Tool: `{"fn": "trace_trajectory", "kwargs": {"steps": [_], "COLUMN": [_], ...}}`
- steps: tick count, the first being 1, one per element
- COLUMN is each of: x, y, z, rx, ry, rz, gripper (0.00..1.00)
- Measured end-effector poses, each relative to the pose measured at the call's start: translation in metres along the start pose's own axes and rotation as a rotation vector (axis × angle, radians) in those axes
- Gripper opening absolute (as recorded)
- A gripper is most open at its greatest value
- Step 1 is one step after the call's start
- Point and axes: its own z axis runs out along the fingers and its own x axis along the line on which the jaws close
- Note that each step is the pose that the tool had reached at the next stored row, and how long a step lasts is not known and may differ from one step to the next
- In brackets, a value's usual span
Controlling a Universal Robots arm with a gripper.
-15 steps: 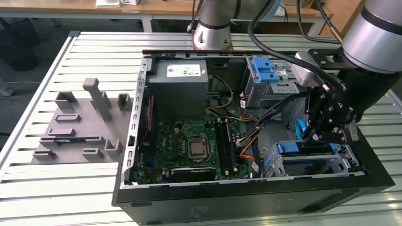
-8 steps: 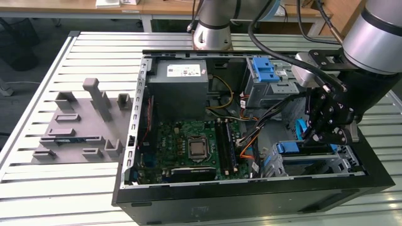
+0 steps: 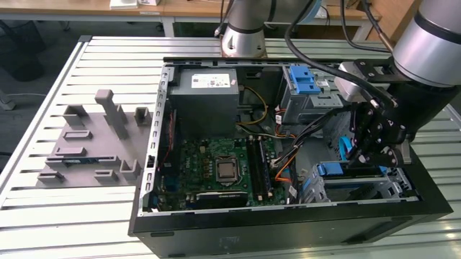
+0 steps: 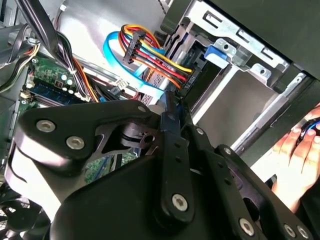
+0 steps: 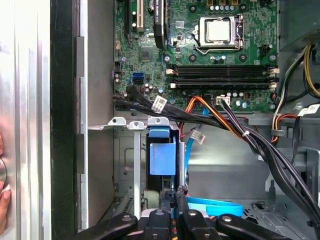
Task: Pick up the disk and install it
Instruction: 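Insert the second disk wire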
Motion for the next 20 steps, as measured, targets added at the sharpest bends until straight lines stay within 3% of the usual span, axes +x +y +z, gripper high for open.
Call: {"fn": "trace_trajectory", "kwargs": {"steps": [11,12,20], "x": [0.0002,0.0003,0.0006], "y": [-0.0003,-0.0003,-0.0003], "z": [0.0011,0.0008,-0.006], "rx": [0.0001,0.0001,0.0001], "ry": [-0.0005,-0.0005,-0.0007], "rz": [0.0,0.0,0.0], "gripper": [0.17,0.23,0.23]}}
